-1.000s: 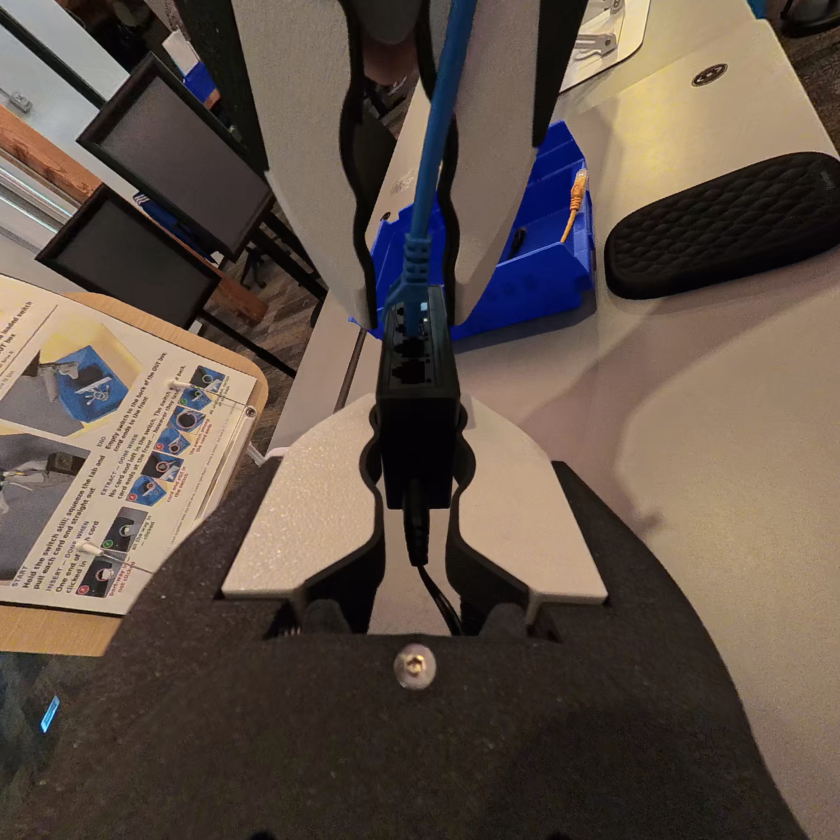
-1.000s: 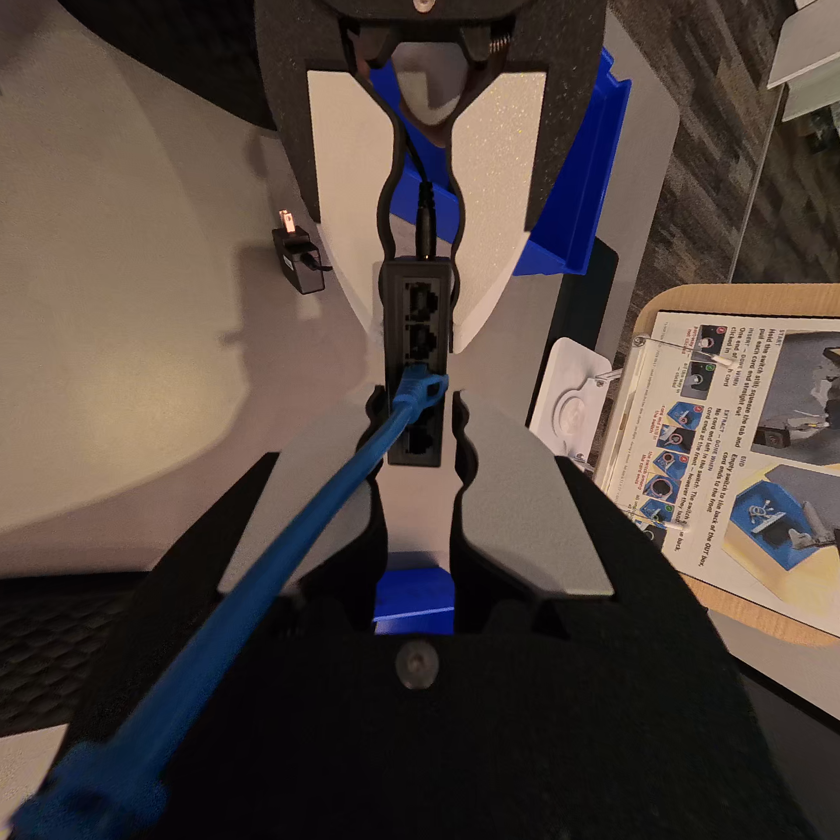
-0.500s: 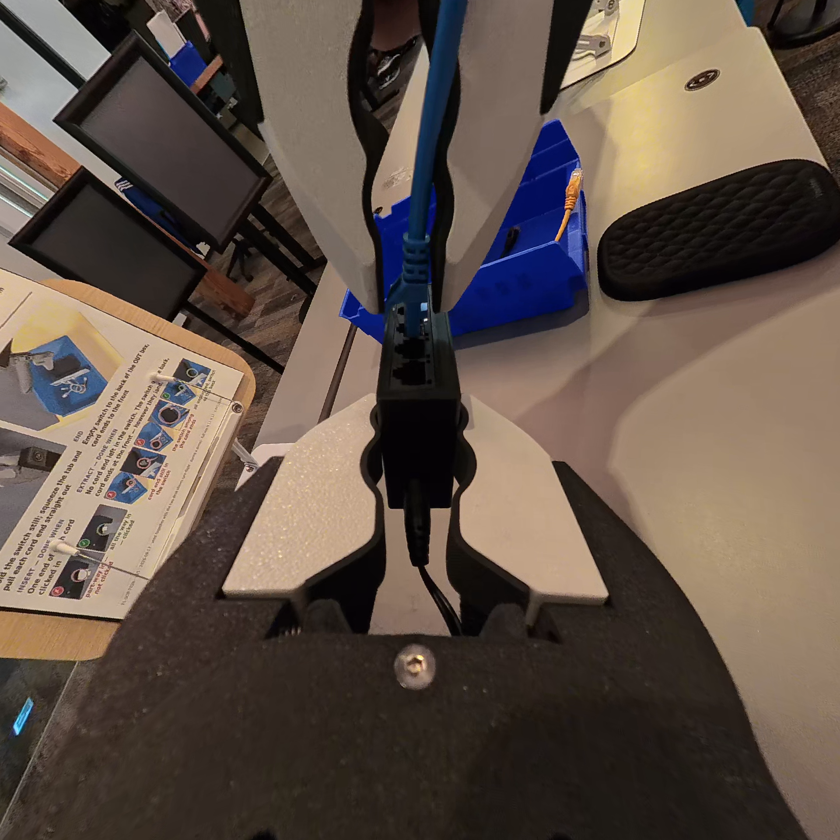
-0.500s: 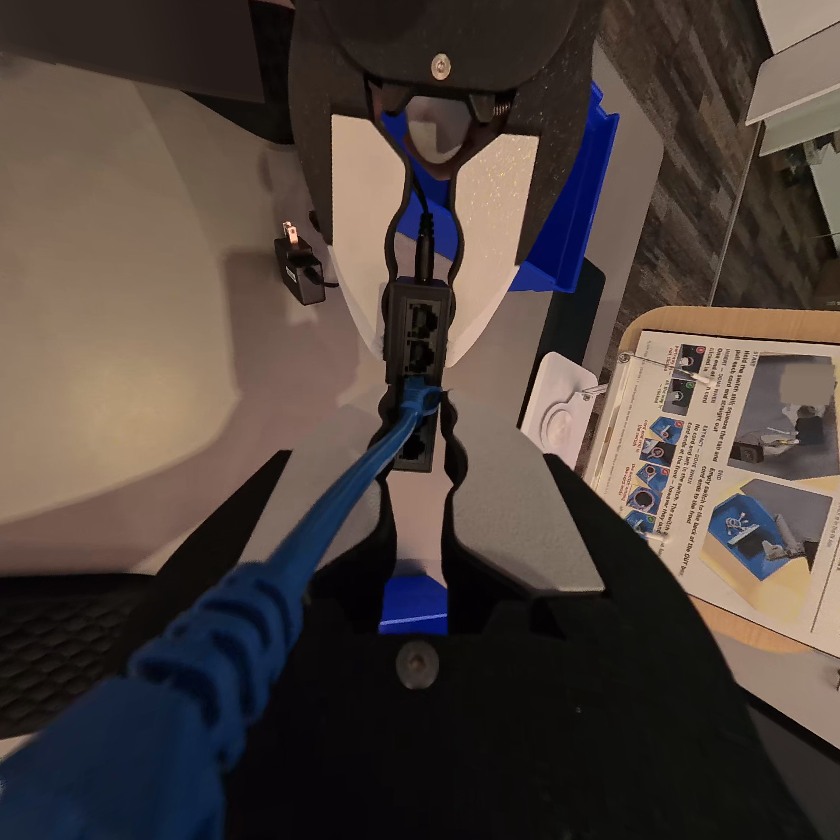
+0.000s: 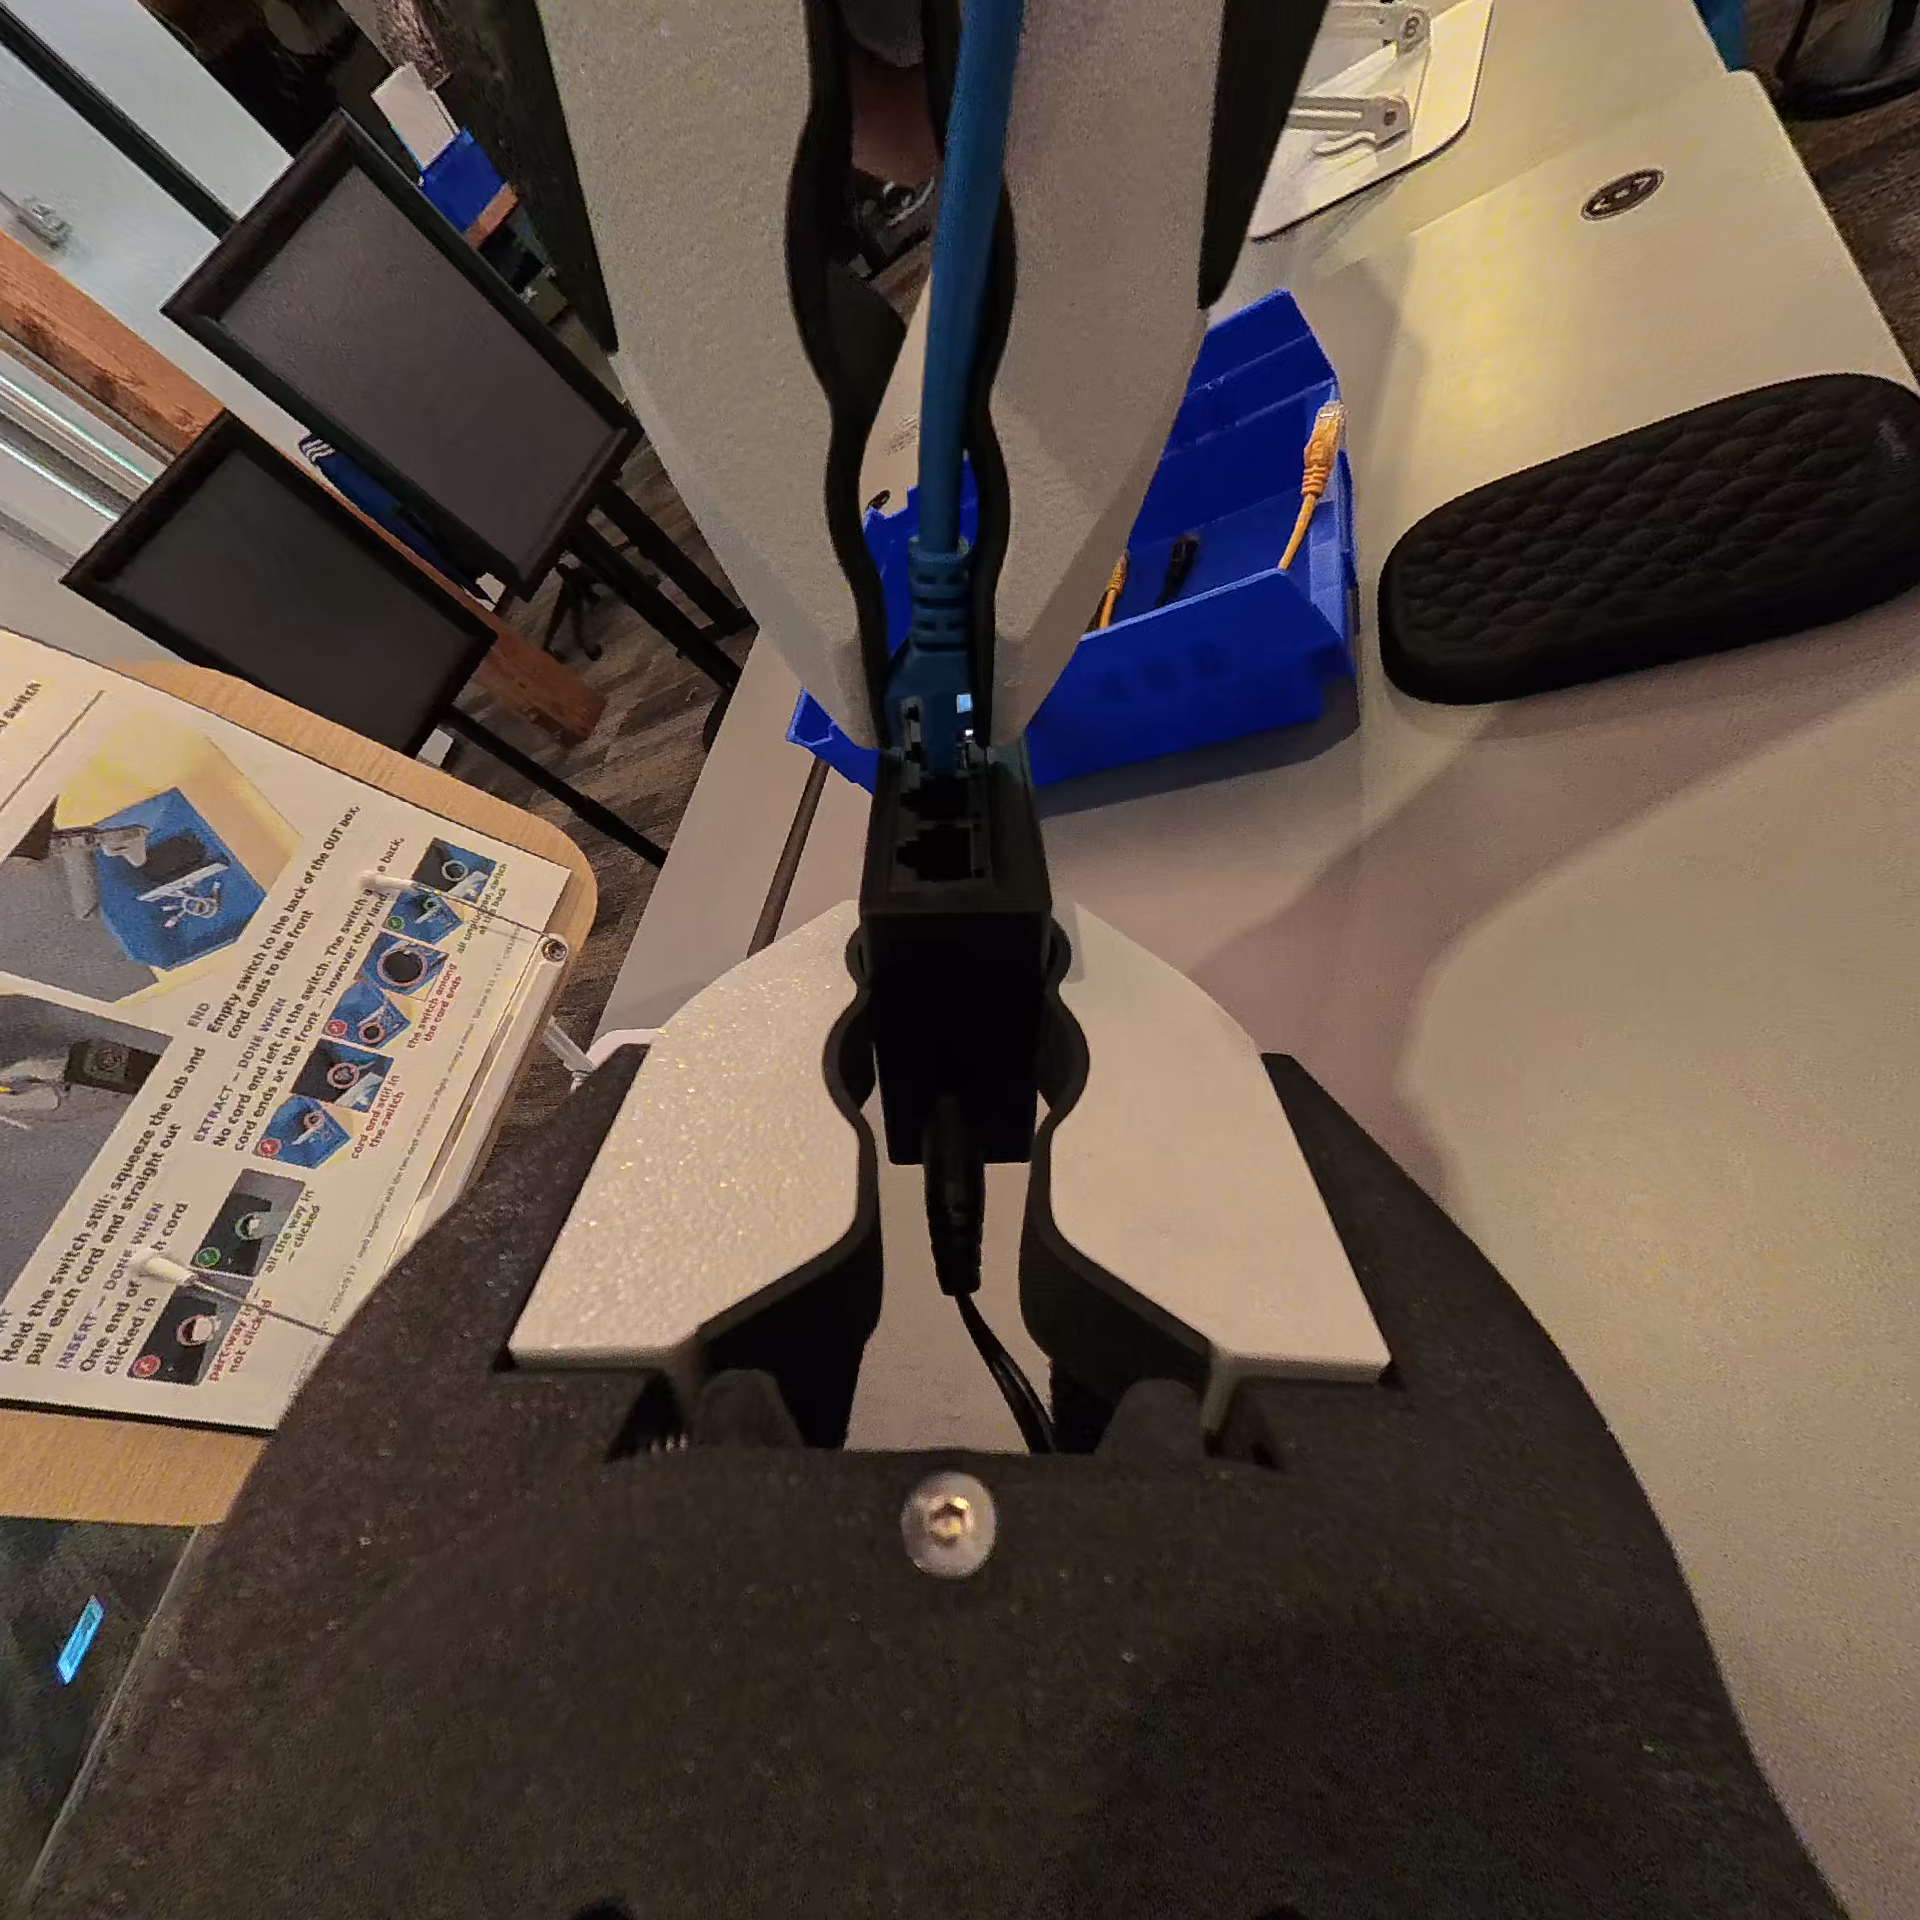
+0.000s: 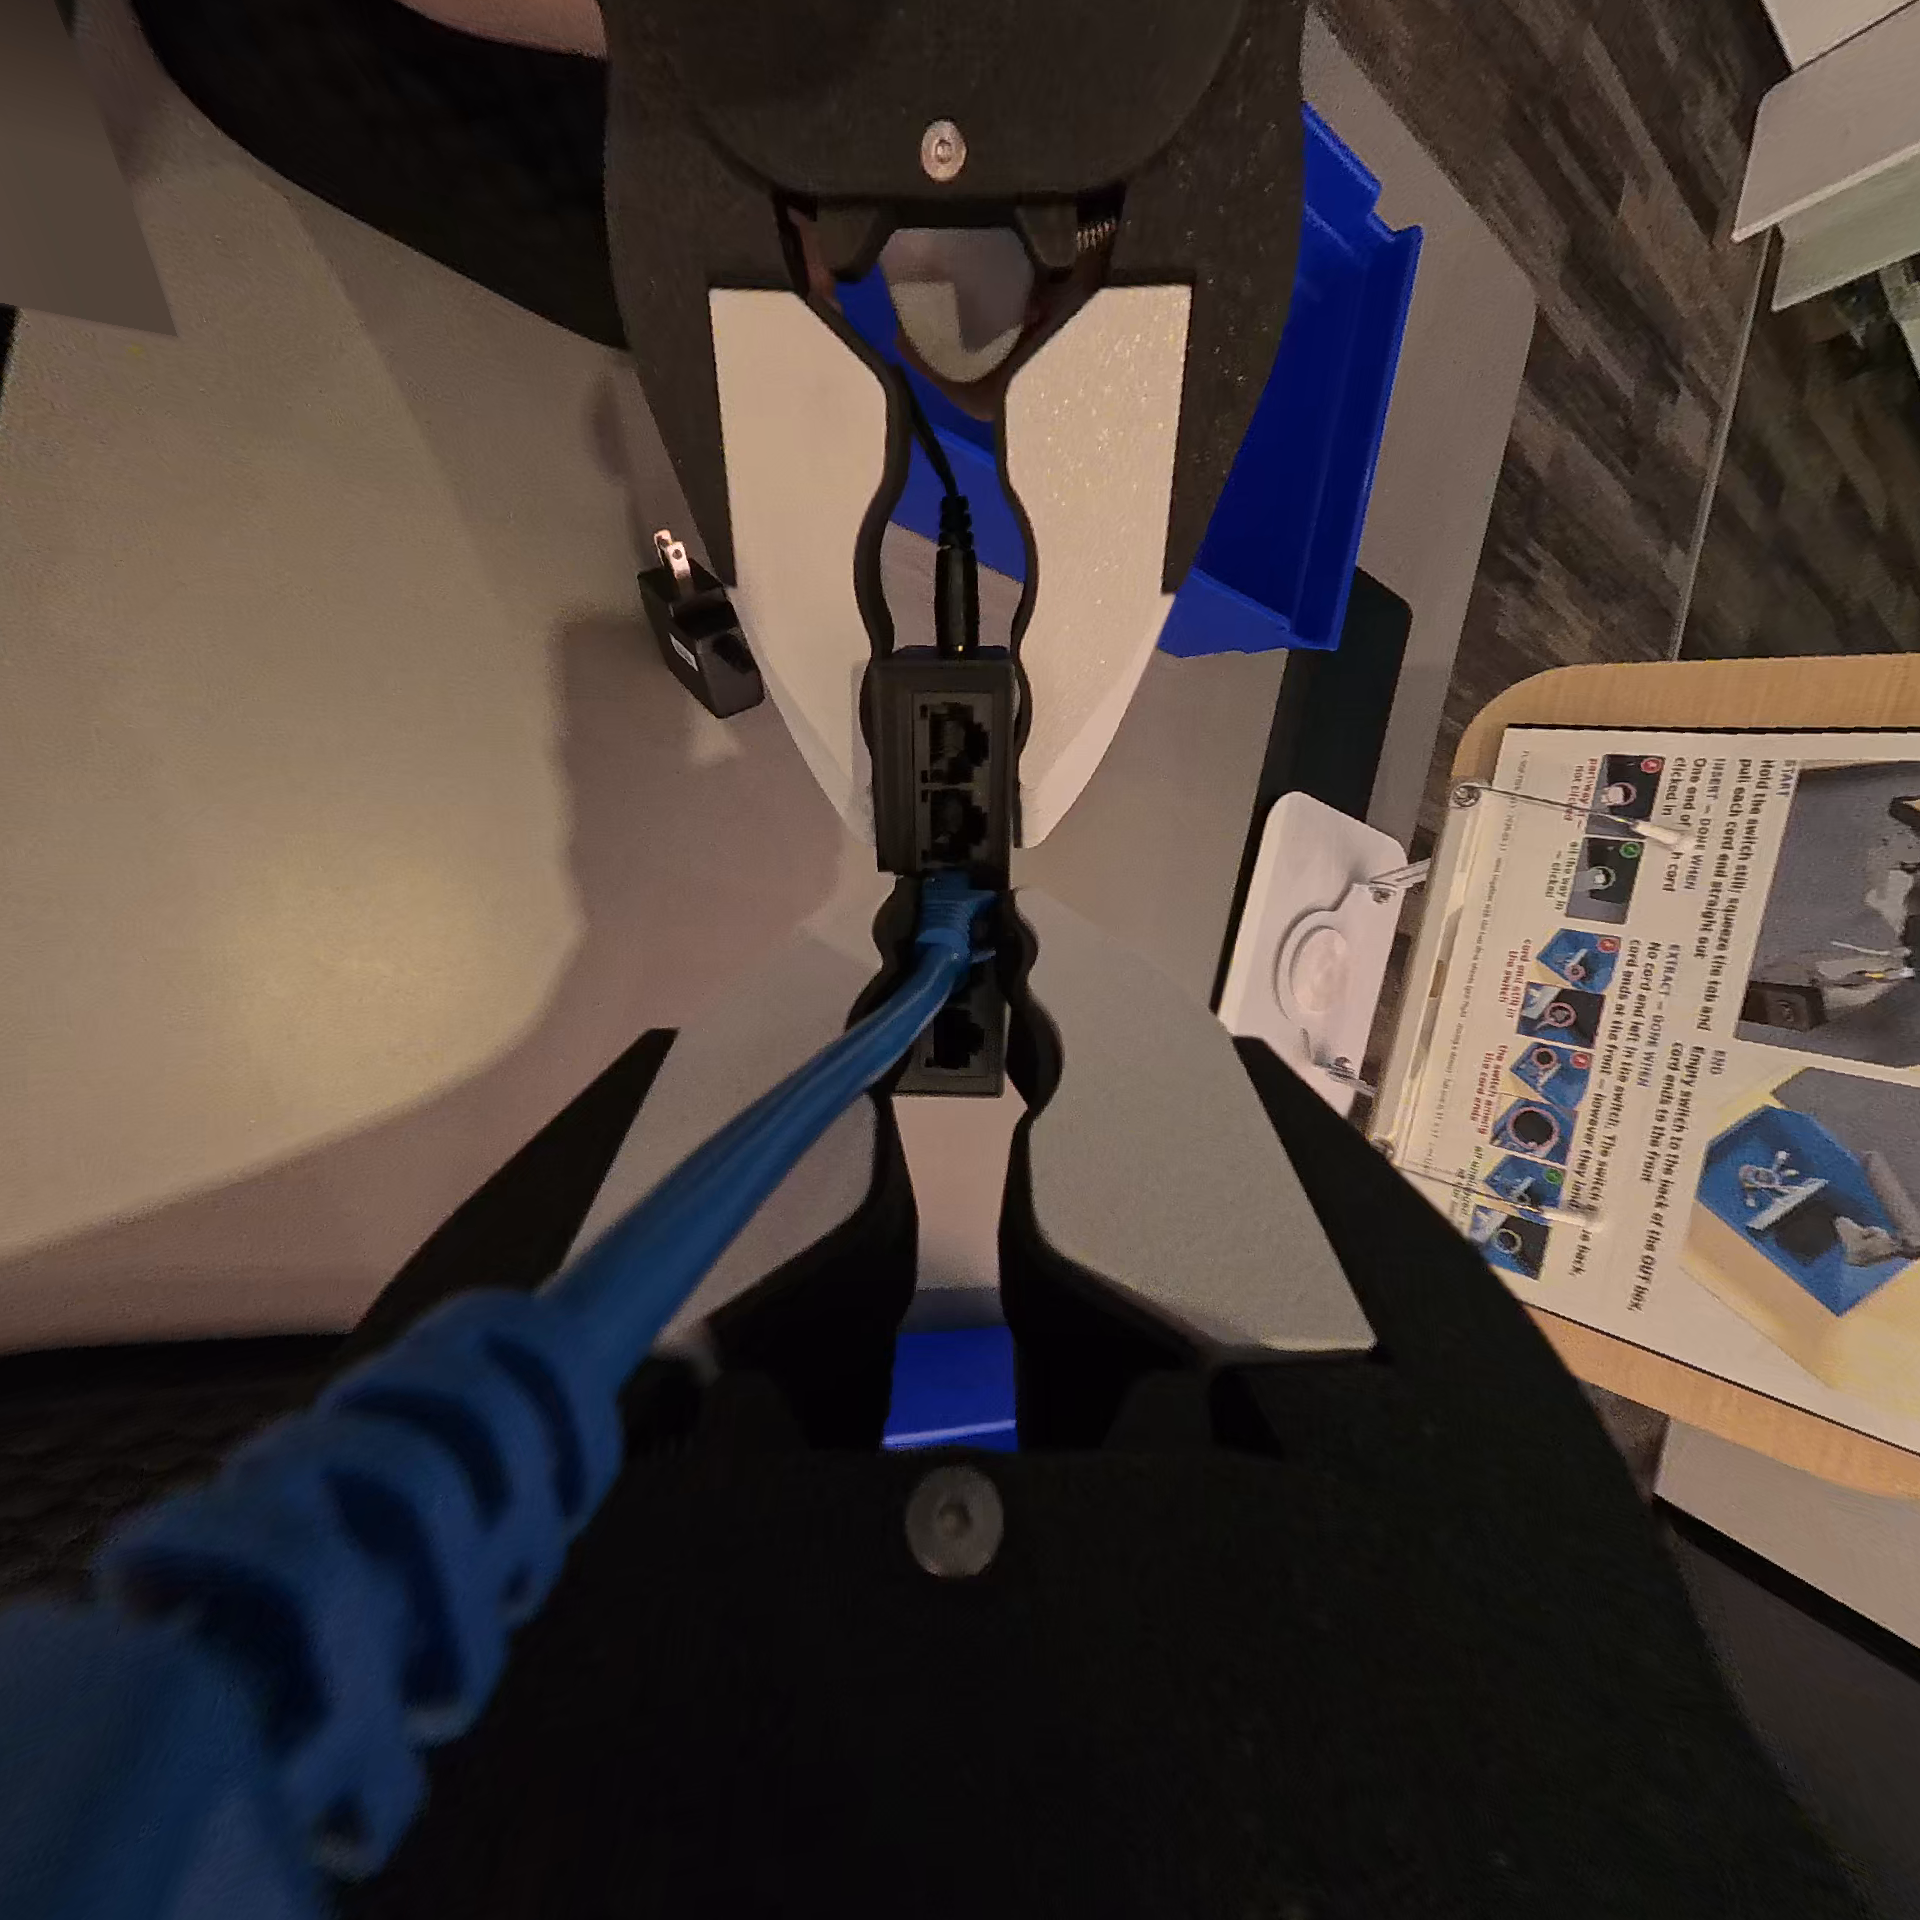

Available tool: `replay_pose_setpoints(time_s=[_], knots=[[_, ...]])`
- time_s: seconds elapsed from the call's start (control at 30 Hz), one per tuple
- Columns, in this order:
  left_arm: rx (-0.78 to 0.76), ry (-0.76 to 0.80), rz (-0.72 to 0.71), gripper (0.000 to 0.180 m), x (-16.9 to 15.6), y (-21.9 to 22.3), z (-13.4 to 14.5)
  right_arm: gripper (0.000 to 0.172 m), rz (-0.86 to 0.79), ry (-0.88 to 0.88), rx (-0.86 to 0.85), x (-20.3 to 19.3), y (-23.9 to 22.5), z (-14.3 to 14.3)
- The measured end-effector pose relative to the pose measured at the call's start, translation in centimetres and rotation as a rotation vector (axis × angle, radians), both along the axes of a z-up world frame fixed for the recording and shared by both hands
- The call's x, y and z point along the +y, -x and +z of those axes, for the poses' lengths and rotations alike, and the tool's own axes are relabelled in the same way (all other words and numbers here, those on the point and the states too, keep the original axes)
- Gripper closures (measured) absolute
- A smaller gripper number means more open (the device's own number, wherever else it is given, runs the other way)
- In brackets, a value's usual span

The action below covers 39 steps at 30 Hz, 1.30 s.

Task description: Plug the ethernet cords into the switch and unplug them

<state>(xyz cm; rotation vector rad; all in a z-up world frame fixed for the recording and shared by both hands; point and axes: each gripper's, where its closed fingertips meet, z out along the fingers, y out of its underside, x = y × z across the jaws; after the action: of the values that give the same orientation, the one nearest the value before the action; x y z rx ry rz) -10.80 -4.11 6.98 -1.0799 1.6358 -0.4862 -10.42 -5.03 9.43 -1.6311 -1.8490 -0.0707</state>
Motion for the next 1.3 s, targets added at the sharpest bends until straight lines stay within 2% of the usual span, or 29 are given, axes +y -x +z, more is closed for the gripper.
replay_pose_setpoints(time_s=[0.23,0.37,0.67,0.77,0.97,1.1,1.23,1.3], knots=[[0.046,-0.015,-0.013,0.153,-0.1,-0.3,-1.0,0.159,-0.003,0.048,0.016,-0.2,-0.3,-0.9],[0.05,-0.123,0.007,0.148,0.4,-1.1,-1.9,0.159,-0.017,0.051,-0.008,0.1,-0.6,-1.7],[0.116,-0.009,0.017,0.152,0.7,-2.3,-4.4,0.16,-0.065,0.12,-0.093,0.2,-2.1,-3.7],[0.043,0.0,0.034,0.152,1.2,-2.4,-3.4,0.159,-0.081,0.099,-0.067,0.8,-1.9,-2.8],[-0.19,0.012,-0.067,0.146,0.9,-2.5,-0.7,0.159,-0.098,0.131,0.092,0.8,-1.1,-0.9],[-0.209,0.007,-0.139,0.147,0.2,-2.9,-1.2,0.16,-0.101,0.187,0.12,0.5,-1.3,-1.6],[-0.295,0.049,-0.211,0.143,-0.6,-3.2,-0.5,0.159,-0.088,0.22,0.166,0.2,-1.0,-1.6],[-0.273,0.062,-0.22,0.147,-0.9,-3.3,-0.9,0.159,-0.078,0.225,0.151,0.1,-0.7,-1.9]])
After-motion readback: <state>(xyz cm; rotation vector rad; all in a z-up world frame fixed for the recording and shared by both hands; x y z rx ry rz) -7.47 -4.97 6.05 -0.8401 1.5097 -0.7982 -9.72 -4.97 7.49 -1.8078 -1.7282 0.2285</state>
